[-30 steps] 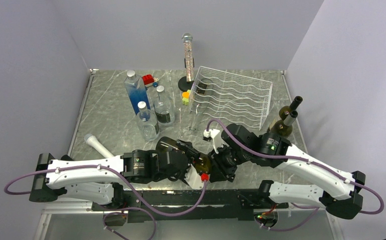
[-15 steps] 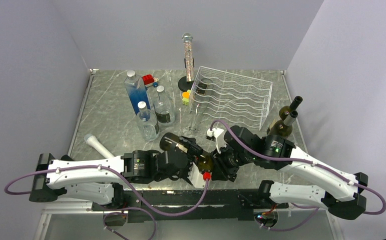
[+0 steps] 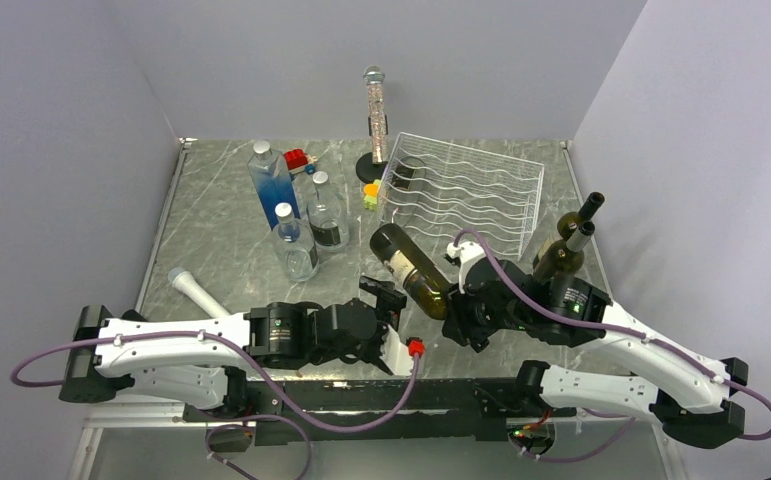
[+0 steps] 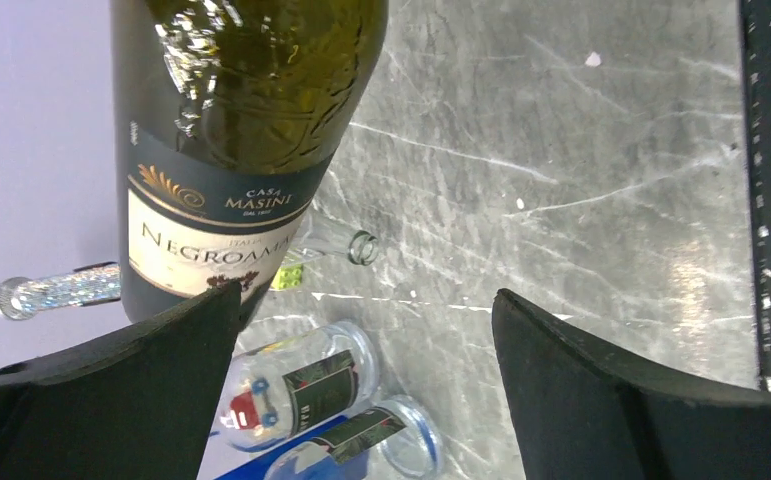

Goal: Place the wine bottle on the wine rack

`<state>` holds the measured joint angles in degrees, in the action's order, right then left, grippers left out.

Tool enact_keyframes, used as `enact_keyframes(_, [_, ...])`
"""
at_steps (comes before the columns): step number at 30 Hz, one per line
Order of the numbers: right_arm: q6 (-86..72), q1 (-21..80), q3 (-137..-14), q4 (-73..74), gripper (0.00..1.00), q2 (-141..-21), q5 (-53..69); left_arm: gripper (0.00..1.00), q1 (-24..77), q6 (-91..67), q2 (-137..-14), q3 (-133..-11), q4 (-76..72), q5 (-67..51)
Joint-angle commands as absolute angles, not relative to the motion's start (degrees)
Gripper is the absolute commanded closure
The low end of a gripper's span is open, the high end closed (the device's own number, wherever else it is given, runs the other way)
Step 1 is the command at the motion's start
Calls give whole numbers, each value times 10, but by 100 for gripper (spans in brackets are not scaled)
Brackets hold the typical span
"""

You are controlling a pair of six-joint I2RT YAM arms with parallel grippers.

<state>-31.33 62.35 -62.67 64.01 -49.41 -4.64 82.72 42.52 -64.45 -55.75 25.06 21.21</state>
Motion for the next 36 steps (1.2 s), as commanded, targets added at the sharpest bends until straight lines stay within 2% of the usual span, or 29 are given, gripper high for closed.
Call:
enact_keyframes(1, [-334,623,-608,576,100,-475,-92,1,836,360,-617,-579,217,197])
enact_keyframes(10, [-349,604,-525,530,100,-485,-135,1,861,185,-562,-637,132,198])
enact_keyframes(16, [-348,546,-475,482,100,-479,-125,1,861,-7,-589,-713,194,332])
enact_keyframes(21, [-320,457,-407,405,100,-458,-73,1,861,-78,-602,-734,214,299])
enact_keyframes(29, [-321,421,-390,361,100,-471,-110,1,861,-181,-599,-730,166,207])
enact_keyframes(36, [-340,400,-375,319,100,-487,-161,1,860,-313,-585,-755,231,300])
